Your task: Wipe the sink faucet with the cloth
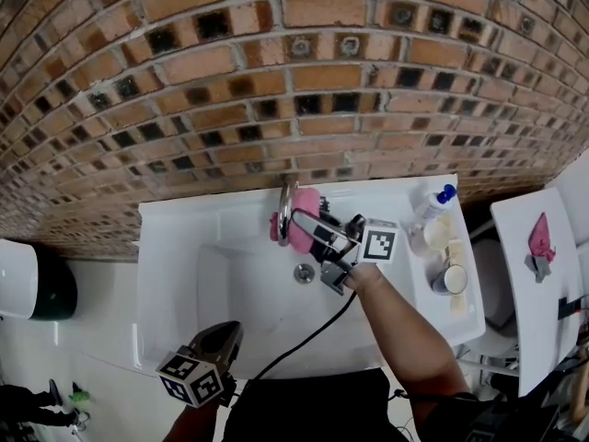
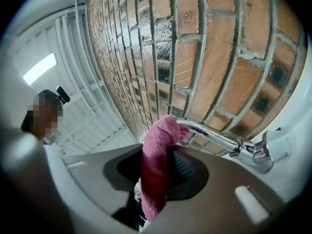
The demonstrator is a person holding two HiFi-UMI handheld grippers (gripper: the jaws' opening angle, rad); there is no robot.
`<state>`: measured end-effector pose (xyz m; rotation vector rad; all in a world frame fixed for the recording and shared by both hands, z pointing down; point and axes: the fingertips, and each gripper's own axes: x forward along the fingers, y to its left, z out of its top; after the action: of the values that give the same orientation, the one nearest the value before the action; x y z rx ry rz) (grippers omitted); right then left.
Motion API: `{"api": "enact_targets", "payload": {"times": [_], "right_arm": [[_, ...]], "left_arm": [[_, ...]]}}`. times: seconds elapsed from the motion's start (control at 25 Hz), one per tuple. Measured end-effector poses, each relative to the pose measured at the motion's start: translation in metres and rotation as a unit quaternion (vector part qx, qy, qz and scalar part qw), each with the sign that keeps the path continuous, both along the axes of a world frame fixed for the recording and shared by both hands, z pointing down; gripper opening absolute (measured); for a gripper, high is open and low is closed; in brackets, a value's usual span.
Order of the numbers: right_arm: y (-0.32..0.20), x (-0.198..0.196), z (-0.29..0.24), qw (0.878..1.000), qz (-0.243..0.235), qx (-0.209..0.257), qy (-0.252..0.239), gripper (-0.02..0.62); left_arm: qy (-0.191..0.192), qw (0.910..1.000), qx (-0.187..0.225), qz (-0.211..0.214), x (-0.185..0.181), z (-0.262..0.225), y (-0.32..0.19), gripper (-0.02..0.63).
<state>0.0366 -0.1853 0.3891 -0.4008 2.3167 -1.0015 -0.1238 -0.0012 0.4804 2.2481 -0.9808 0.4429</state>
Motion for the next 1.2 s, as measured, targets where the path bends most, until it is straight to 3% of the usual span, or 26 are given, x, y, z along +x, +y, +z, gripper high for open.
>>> {"api": "enact_targets", "payload": {"times": [0.4,0.56,0.8,0.96,1.2], "right_arm": [[0.018,0.001,0.011,0.999,-0.004,-0.001,0.043,0.115],[0.028,0.001,0.026,0.992,-0.020,0.005,0.125,0.115],[0.030,0.013,0.019,0.952,-0.019,0.045,0.303,0.117],[0.008,0.023,-0.007,0.929,0.015,0.069,0.364,0.117],[-0.039,0.049,-0.017,0.896,0.066,0.069,0.434,0.117]], "left_arm": [[0.012,0.9995,0.003,0.031,0.021,0.002,-0.010,0.006],[0.014,0.9993,0.001,0.036,0.027,0.004,-0.015,0.006],[0.017,0.9993,-0.001,0.033,0.033,0.004,-0.030,0.006],[0.024,0.9994,0.003,0.026,0.040,-0.001,-0.041,0.006],[0.032,0.9994,0.007,0.007,0.047,-0.003,-0.058,0.006]]}}
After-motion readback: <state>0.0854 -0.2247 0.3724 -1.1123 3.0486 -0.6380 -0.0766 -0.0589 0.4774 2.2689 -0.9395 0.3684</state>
